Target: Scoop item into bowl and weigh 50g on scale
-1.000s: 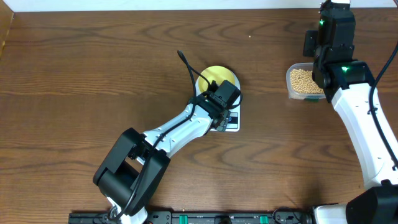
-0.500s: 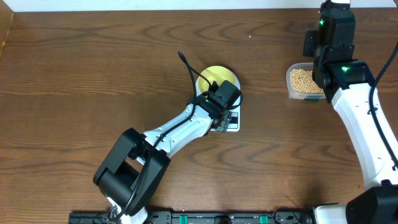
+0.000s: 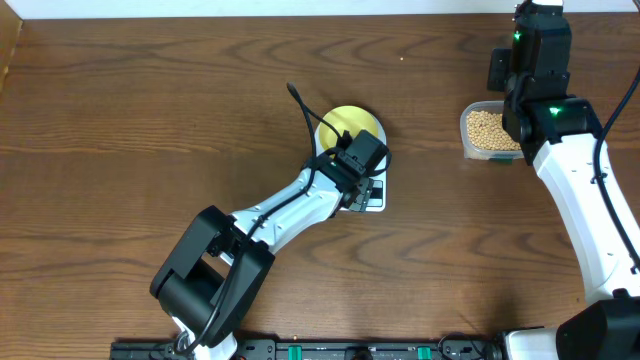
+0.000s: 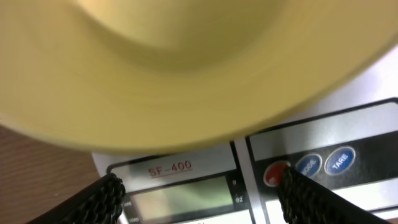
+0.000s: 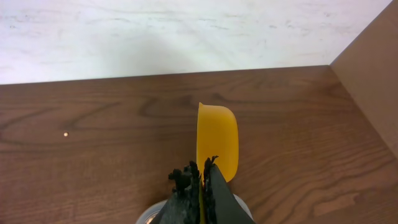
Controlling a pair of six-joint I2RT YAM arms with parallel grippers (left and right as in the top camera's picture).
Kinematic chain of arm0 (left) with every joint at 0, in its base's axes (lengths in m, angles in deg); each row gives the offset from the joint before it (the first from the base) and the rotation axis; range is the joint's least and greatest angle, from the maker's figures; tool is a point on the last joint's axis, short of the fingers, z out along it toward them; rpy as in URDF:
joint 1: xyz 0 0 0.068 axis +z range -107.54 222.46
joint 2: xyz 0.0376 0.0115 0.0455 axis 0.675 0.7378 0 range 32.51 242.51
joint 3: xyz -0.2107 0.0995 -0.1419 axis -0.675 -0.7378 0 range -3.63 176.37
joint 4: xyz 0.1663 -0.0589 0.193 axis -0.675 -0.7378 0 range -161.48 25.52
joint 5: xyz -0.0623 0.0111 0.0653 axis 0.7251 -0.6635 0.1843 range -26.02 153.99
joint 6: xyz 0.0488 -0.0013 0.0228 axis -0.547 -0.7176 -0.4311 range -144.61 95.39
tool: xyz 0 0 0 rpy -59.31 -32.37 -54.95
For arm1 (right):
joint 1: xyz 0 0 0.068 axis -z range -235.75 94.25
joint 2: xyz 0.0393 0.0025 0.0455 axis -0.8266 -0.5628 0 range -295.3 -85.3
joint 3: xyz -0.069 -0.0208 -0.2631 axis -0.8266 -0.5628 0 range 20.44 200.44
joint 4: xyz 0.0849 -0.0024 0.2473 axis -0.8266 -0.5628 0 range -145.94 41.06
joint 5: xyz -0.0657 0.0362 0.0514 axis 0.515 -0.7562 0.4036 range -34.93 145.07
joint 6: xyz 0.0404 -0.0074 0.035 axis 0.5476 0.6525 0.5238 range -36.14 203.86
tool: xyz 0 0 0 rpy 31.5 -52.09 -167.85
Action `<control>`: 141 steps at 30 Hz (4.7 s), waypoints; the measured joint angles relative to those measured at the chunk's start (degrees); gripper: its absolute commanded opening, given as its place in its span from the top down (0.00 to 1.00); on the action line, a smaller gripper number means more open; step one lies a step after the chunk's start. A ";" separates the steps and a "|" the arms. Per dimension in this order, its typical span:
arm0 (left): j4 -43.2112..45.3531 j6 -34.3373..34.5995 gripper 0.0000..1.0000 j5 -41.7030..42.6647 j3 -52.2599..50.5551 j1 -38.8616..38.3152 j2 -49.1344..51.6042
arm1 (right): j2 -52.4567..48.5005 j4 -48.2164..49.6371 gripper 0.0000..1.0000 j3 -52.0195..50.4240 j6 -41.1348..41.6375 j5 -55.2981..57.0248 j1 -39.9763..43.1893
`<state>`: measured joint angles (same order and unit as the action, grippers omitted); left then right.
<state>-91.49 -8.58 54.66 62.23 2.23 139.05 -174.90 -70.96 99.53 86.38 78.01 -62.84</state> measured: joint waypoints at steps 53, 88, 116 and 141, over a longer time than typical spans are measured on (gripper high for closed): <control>1.05 0.00 0.19 -1.77 -0.48 0.00 -0.24 | 0.00 -0.90 0.99 0.00 0.02 0.00 0.00; 1.16 0.00 0.19 -1.77 -0.59 0.00 -0.13 | 0.00 -1.31 0.99 0.00 0.02 0.00 0.00; -0.02 0.00 0.19 -1.51 -1.16 0.00 -12.15 | 0.00 -1.36 0.99 0.00 0.02 0.00 0.28; -0.94 -0.02 0.19 -1.51 -1.16 0.00 -15.67 | 0.00 -1.33 0.99 0.00 0.02 0.00 0.28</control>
<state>-92.43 -8.60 53.15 61.07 2.23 123.38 -174.90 -72.30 99.53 86.40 78.01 -62.56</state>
